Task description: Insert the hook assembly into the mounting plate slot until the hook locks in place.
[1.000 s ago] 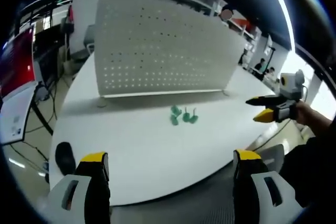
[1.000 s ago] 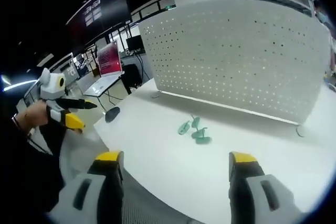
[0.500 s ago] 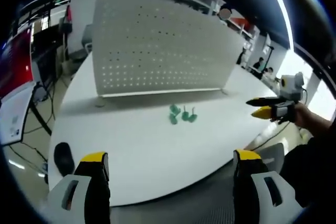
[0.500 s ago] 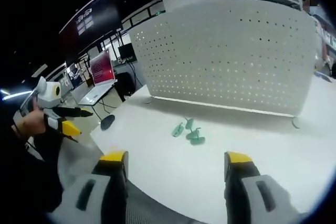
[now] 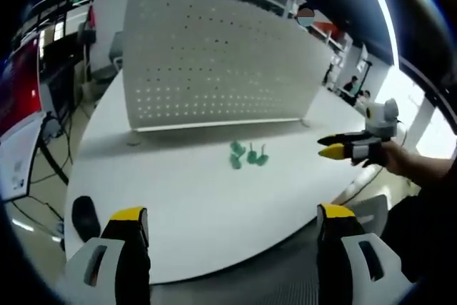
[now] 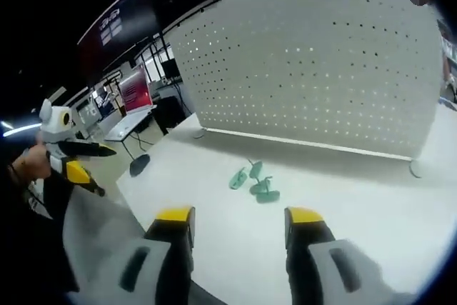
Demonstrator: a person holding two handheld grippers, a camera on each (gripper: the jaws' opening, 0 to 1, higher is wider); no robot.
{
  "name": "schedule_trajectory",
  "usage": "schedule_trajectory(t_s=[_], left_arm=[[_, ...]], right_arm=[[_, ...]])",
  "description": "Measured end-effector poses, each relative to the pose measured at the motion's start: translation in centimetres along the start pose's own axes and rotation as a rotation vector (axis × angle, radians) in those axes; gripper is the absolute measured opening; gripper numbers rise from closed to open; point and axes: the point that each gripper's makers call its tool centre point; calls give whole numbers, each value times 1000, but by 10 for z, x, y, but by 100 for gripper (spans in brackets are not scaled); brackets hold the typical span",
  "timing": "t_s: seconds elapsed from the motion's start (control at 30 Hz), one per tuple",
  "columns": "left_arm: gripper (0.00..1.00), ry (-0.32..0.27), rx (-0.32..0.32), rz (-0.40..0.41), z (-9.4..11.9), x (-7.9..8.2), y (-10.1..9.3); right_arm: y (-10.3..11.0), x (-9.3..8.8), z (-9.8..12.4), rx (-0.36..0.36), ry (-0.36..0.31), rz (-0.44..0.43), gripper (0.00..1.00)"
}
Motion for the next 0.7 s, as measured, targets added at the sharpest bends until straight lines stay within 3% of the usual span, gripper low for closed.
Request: schedule_trajectory(t_s=[0.1,0.2,0.53,0.7], left_arm=[[99,9,-4,-5,-1,0,0],[99,12,-2,-2,-2,0,2],[99,21,-8,6,-8,1,5],[98,28,-12,5,-12,0,4]], right_arm=[[-2,-4,-14,-1,19,15,43],[-2,-2,-27,35,4,-43,39],[-15,-4,-66,14,62,7,31],[-25,0,-84,5,63,-50,27]])
Point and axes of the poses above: the point that each gripper's makers call its tool centre point, and the gripper's own axes: z roughly backward along the fingers, y roughly to its left, x roughly out of its top, and after that the axes turned 7 degrees about y, right-handed
